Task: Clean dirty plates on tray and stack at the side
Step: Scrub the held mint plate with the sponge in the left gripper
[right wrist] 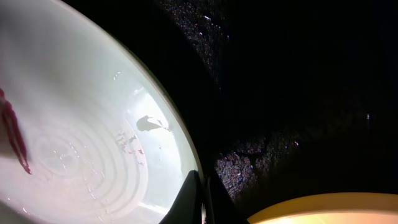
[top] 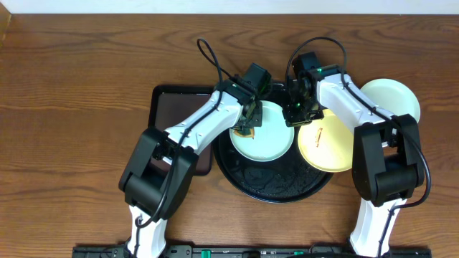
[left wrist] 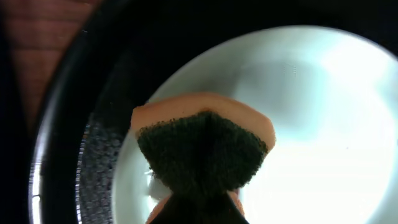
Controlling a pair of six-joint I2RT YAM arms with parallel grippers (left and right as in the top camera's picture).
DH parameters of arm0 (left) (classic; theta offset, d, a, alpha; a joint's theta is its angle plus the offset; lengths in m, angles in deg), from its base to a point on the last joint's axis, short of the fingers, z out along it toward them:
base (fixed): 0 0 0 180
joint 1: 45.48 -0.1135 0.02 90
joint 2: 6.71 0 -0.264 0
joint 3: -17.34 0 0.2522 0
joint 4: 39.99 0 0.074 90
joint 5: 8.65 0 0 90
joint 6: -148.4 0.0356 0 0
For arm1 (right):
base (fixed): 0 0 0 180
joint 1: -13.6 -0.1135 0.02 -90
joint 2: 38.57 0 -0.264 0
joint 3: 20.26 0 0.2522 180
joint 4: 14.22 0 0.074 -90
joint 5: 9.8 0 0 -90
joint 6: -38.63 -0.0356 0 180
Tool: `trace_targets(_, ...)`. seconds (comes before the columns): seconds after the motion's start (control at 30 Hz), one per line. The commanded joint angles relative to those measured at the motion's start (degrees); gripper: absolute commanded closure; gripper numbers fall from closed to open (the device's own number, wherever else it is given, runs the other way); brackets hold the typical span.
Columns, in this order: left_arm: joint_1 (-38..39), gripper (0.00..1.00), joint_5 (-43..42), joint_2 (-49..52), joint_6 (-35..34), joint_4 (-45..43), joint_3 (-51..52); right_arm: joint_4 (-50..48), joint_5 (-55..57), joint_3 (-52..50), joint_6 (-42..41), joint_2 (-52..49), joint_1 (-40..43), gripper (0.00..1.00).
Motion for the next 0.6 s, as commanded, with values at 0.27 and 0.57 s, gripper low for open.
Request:
trace_targets(0.27,0.33,0.92,0.48,4.00,-0.76,0.04,0.33,-0.35,-0.31,-0.31,-0.87,-0.09,-0.61,0.99)
trace_targets(0.57,2.32,0.93,0.50,4.00,-0.81,-5.49,5.84,-0.35,-0.11,-0.31,-0.48,-0.09,-0.61,0.99)
